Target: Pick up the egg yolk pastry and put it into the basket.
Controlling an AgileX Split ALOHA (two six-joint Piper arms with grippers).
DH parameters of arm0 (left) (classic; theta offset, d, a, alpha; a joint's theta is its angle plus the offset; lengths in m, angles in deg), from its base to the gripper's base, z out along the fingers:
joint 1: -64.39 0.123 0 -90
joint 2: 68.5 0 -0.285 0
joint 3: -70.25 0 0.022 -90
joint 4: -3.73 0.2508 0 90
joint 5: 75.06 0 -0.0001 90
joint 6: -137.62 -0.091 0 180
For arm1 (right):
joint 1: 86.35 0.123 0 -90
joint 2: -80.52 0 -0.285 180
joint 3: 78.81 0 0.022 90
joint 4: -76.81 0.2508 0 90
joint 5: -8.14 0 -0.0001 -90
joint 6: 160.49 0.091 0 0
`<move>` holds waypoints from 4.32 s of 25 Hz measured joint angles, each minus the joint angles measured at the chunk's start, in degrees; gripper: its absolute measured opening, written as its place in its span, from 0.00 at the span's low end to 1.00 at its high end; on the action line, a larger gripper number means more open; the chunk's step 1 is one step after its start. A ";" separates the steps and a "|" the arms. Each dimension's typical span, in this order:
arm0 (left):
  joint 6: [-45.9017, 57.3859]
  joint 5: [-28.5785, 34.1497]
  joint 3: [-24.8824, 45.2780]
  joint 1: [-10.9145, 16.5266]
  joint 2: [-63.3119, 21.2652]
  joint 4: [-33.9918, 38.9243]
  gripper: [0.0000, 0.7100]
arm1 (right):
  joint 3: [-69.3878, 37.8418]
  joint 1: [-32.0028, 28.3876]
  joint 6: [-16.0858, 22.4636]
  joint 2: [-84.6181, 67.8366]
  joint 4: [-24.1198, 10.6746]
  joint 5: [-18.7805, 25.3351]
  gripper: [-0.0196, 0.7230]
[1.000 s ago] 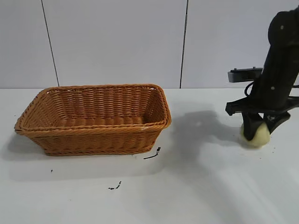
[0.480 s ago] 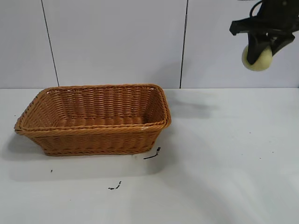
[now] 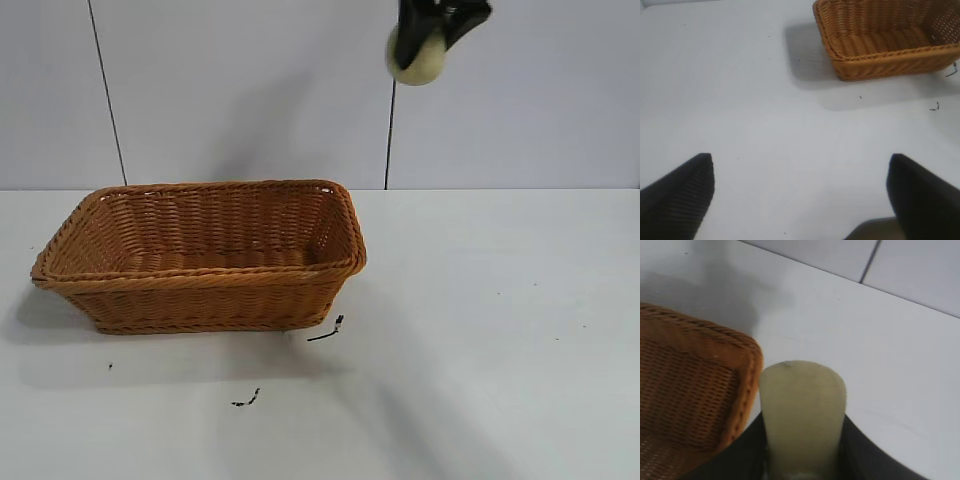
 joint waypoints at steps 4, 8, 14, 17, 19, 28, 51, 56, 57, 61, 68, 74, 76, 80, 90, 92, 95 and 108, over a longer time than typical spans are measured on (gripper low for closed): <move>0.00 0.00 0.00 0.00 0.00 0.00 0.98 | 0.08 3.83 0.00 4.02 0.14 -2.95 0.29; 0.00 0.00 0.00 0.00 0.00 0.00 0.98 | 0.08 4.80 0.00 8.67 0.21 -6.58 0.29; 0.00 0.00 0.00 0.00 0.00 0.00 0.98 | 0.08 4.86 0.00 13.81 0.07 -7.36 0.29; 0.00 0.00 0.00 0.00 0.00 0.00 0.98 | 0.08 4.86 0.00 14.13 0.13 -7.48 0.36; 0.00 0.00 0.00 0.00 0.00 0.00 0.98 | 0.08 4.86 0.00 14.08 0.13 -7.72 0.52; 0.00 0.00 0.00 0.00 0.00 0.00 0.98 | 0.08 4.77 0.30 9.04 -1.18 -2.52 0.95; 0.00 0.00 0.00 0.00 0.00 0.00 0.98 | 0.95 -29.24 0.87 3.57 -1.94 5.56 0.96; 0.00 0.00 0.00 0.00 0.00 0.00 0.98 | 0.95 -32.64 0.87 3.16 -1.67 5.69 0.96; 0.00 0.00 0.00 0.00 0.00 0.00 0.98 | 0.95 -32.73 0.87 2.80 -1.57 5.74 0.96; 0.00 0.00 0.00 0.00 0.00 0.00 0.98 | 0.49 -32.70 0.82 -0.70 -0.69 5.74 0.96; 0.00 0.00 0.00 0.00 0.00 0.00 0.98 | -17.11 -31.40 0.82 -19.29 0.28 5.68 0.96; 0.00 0.00 0.00 0.00 0.00 0.00 0.98 | -43.27 -31.08 0.18 -42.87 0.36 5.73 0.96; 0.00 0.00 0.00 0.00 0.00 0.00 0.98 | -51.49 -31.08 -0.52 -51.39 0.36 5.73 0.96; 0.00 0.00 0.00 0.00 0.00 0.00 0.98 | -66.82 -31.08 -0.93 -68.00 0.32 5.79 0.96; 0.00 0.00 0.00 0.00 0.00 0.00 0.98 | -94.10 -31.08 -2.96 -105.61 0.18 -2.08 0.96; 0.00 0.00 0.00 0.00 0.00 0.00 0.98 | -98.29 -31.08 -3.47 -111.94 0.18 -3.22 0.96; 0.00 0.00 0.00 0.00 0.00 0.00 0.98 | -100.81 -31.08 -3.67 -119.21 0.18 -3.61 0.96; 0.00 0.00 0.00 0.00 0.00 0.00 0.98 | -101.13 -31.08 -3.43 -130.50 0.11 -4.58 0.96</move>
